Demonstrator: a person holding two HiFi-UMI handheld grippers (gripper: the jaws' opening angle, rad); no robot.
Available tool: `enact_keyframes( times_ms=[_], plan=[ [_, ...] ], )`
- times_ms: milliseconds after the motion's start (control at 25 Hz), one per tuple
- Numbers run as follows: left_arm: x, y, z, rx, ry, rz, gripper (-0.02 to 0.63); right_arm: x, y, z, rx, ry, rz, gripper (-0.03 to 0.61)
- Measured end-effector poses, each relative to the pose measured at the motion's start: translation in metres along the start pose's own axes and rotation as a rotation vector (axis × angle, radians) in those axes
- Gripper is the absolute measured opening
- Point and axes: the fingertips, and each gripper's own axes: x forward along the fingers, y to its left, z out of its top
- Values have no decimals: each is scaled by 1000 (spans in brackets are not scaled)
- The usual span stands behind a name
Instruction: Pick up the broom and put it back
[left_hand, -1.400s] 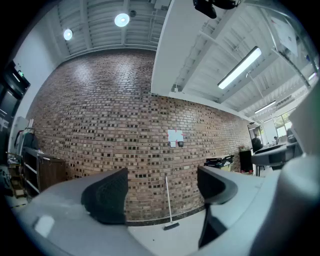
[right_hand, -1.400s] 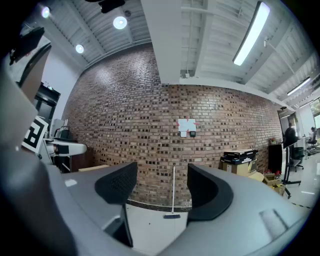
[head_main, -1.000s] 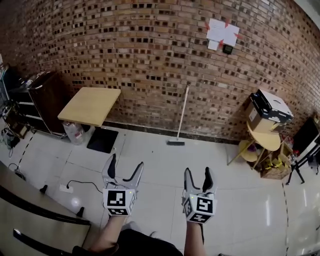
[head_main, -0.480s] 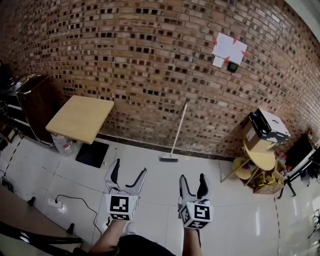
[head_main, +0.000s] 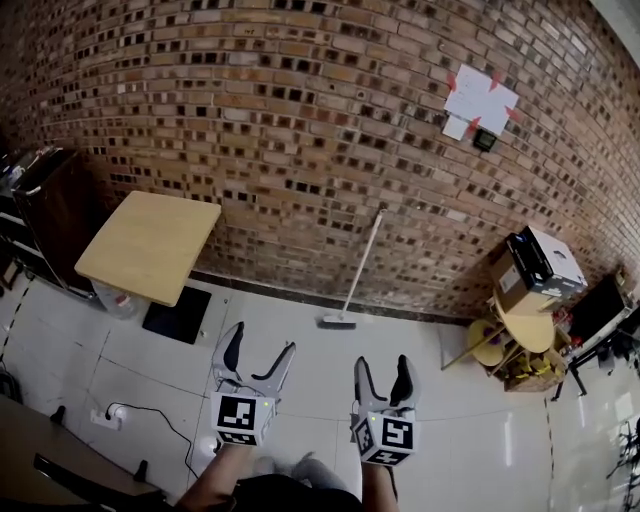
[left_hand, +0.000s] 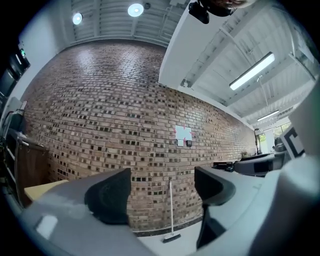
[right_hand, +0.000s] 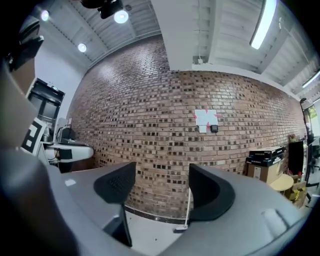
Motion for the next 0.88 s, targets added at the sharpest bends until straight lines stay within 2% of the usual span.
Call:
enact_keyframes(
  times_ms=[120,240,320,560,720,880],
  plan=[
    [29,13,-5,5,7,16,400,37,-3,4,29,-38,33,333],
    [69,25,-6,21,-6,37,355,85,-8,11,31,-84,77,333],
    [101,32,-5,33,-4,46,351,118,-15,16,25,-102,98,333],
    [196,45,24,101,-30,89,355,209,-60,42,15,-132,107,341],
    [244,46,18,122,-2,104,367,262,-78,35,15,-102,139,356],
    [275,59,6,114,8,135,367,317,-80,13,-44,-25,192,360]
  ],
)
